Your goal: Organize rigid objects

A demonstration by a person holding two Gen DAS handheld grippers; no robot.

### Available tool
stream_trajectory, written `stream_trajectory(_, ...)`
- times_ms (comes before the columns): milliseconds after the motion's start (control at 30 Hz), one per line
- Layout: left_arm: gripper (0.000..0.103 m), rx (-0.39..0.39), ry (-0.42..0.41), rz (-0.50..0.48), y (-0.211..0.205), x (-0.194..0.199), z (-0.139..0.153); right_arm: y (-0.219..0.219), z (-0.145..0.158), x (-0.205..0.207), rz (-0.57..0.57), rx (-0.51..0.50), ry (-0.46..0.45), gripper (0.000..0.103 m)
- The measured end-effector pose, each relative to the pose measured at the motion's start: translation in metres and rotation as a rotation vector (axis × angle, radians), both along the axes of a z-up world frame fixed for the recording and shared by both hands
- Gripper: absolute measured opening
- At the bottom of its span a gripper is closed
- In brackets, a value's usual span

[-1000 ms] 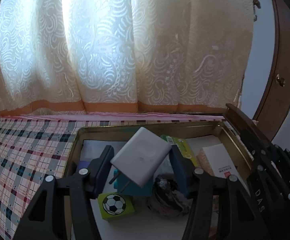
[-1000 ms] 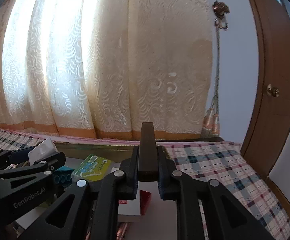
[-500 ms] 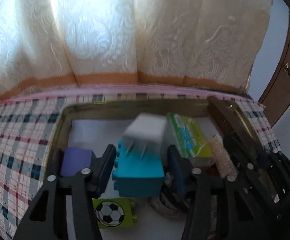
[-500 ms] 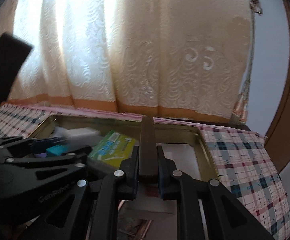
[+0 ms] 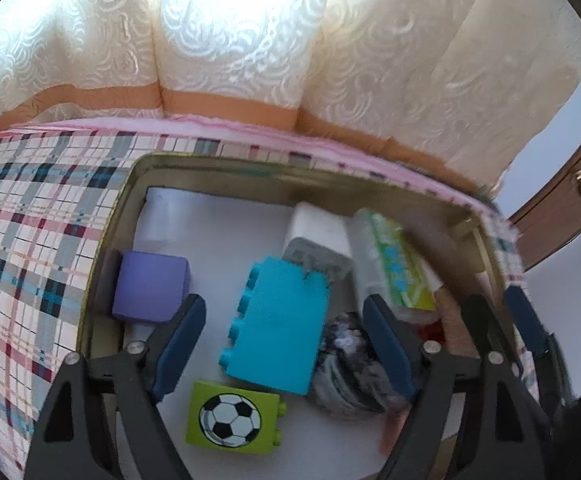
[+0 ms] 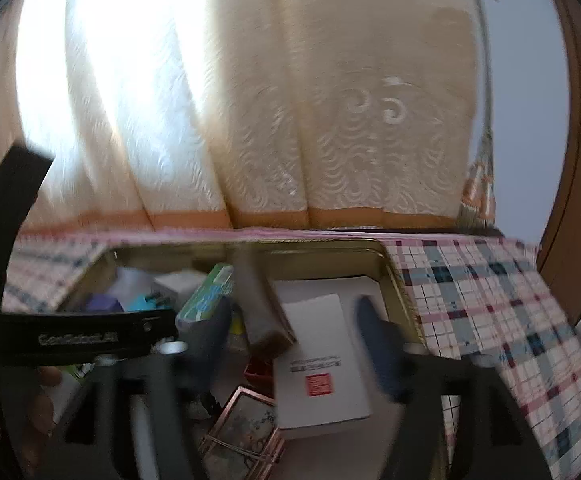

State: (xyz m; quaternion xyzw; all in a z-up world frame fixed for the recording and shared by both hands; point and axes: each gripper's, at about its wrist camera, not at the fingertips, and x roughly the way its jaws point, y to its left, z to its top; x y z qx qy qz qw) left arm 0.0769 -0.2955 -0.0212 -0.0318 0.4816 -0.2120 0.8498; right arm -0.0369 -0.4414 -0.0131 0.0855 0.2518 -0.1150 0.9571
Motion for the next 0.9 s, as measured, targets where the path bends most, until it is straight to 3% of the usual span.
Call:
stream_trajectory(67,0.097,-0.013,-0.04,-0.007,0.003,-0.006,0.007,-0.006,0.003,-0.007,-0.013,0.043,-0.045,0.081)
stream_trajectory(133,0.102,0.037,-0.15,0.027,0.007,-0.018,0.02,-0.009,0.005,-0.012,-0.024,0.07,-0.067,0.081)
stream_trajectory(200,0.102,0.065,-0.238,0.04,0.009,-0.027,0.029,-0.009,0.006,-0.017,-0.045,0.074,-0.084,0.082)
stream_trajectory(433,0.103,0.089,-0.401,0.102,0.033,-0.051,0.032,-0.009,0.012,-0.04,-0.123,0.125,-0.192,0.082)
stream_trajectory(667,0.103,0.079,-0.665,0.196,0.059,-0.083,0.028,0.004,0.018,-0.057,-0.19,0.052,-0.287,0.082)
stream_trajectory(900,0.103,0.123,-0.676,0.153,0.053,-0.088,0.021,0.027,0.021,-0.066,-0.228,-0.093,-0.309,0.082)
